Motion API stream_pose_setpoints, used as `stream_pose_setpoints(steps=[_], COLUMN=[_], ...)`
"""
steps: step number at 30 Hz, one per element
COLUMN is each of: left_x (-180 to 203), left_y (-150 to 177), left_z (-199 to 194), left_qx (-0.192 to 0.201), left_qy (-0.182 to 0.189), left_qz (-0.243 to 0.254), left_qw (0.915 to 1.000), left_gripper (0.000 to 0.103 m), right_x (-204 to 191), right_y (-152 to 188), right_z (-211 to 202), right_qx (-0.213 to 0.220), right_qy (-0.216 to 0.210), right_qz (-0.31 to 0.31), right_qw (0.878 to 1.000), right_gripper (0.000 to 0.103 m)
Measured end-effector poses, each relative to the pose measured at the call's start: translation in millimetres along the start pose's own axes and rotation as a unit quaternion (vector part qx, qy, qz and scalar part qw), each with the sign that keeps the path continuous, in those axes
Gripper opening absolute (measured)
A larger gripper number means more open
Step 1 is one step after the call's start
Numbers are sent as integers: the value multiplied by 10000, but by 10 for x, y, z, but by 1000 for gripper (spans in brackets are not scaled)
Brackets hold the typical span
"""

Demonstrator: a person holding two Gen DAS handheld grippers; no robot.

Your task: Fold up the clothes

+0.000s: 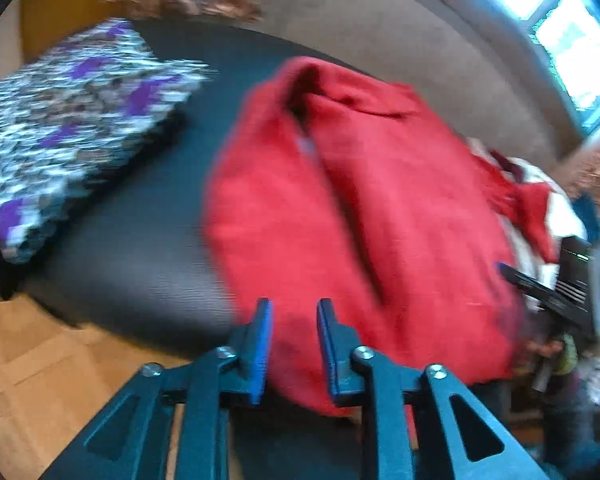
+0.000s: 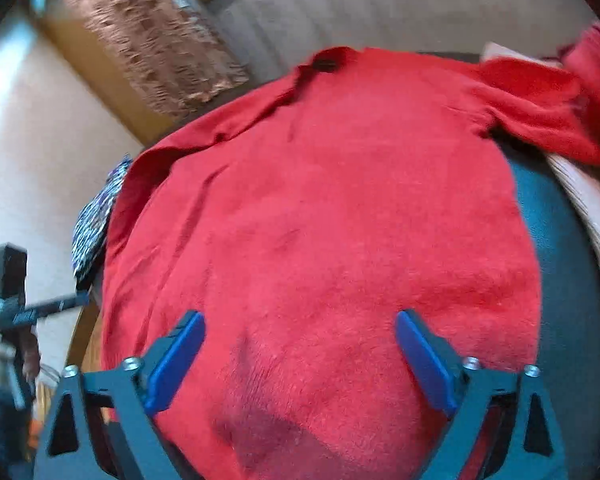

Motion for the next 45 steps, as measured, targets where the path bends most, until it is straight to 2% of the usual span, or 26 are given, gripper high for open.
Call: stream_pose_setpoints(steps=[1, 3, 6, 8, 9, 11, 12, 13, 17, 20, 23, 27, 31, 34, 36, 37, 39, 41, 42, 45], left_x=[-102, -190, -255, -214, -166, -78, -64, -56, -16, 153, 381, 612, 742, 664, 504, 398, 186, 120, 160, 355], left_y=[-9, -40, -139, -201, -225, -279, -341, -443, -877, -1356, -1865, -2466, -2850, -3065, -3174, -3202, -3260, -3286, -3267, -3078], left_z=[-8, 51, 147, 220, 264, 349, 368, 348, 235, -97, -444, -619, -452, -110, 69, 95, 52, -106, -190, -199], left_qx=[84, 102, 247, 334, 449, 669, 754, 830, 1163, 1599, 2040, 2418, 2572, 2200, 1903, 1790, 1778, 2022, 2132, 2049], left_qy=[-63, 78, 137, 263, 204, 15, -198, -254, -437, -186, -131, -643, -1421, -1837, -1999, -1983, -1904, -1669, -1419, -709], left_qz=[-113, -359, -583, -591, -461, -200, -118, -143, -255, -346, -228, 255, 582, 483, 94, -230, -917, -1150, -1084, -636], left_qw=[9999, 9993, 9979, 9973, 9977, 9976, 9969, 9961, 9919, 9863, 9786, 9679, 9541, 9568, 9611, 9634, 9611, 9581, 9606, 9741], left_gripper=[27, 32, 35, 38, 39, 32, 10, 6, 5, 5, 5, 5, 5, 7, 12, 13, 14, 14, 16, 20], right_x=[-9, -27, 16, 21, 37, 54, 72, 74, 76, 88, 103, 105, 101, 99, 106, 111, 102, 103, 103, 109], right_y=[11, 32, 21, -3, -14, -24, -27, -24, -19, -17, -12, 5, 18, 15, 13, 8, 12, -3, -10, -113], right_z=[3, 9, 38, 47, 54, 76, 76, 82, 88, 92, 100, 95, 86, 81, 78, 77, 77, 79, 81, 79], right_qx=[76, 227, 302, 334, 350, 424, 467, 510, 583, 620, 657, 722, 748, 742, 744, 744, 747, 666, 624, 338], right_qy=[-24, -73, -147, -237, -283, -363, -389, -392, -357, -383, -413, -435, -433, -413, -409, -412, -417, -401, -392, -307], right_qz=[-68, -203, -233, -163, -125, -73, -68, -67, -125, -120, -116, -91, -86, -100, -115, -117, -95, -60, -42, 134], right_qw=[9999, 9995, 9992, 9990, 9989, 9984, 9981, 9979, 9976, 9973, 9969, 9964, 9962, 9963, 9963, 9963, 9963, 9970, 9973, 9989], right_gripper=[102, 103, 103, 103, 103, 103, 103, 103, 103, 103, 103, 103, 103, 103, 103, 103, 103, 103, 103, 103])
Point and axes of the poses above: each gripper's, at about its wrist camera, not at the fingertips, and z roughly the way its jaws point, x to its right, y to its underside, the point moved 7 cm from there along z, roughly the way its jaws point, and after that the axes turned 12 degrees about -z, right-handed, at the moved point
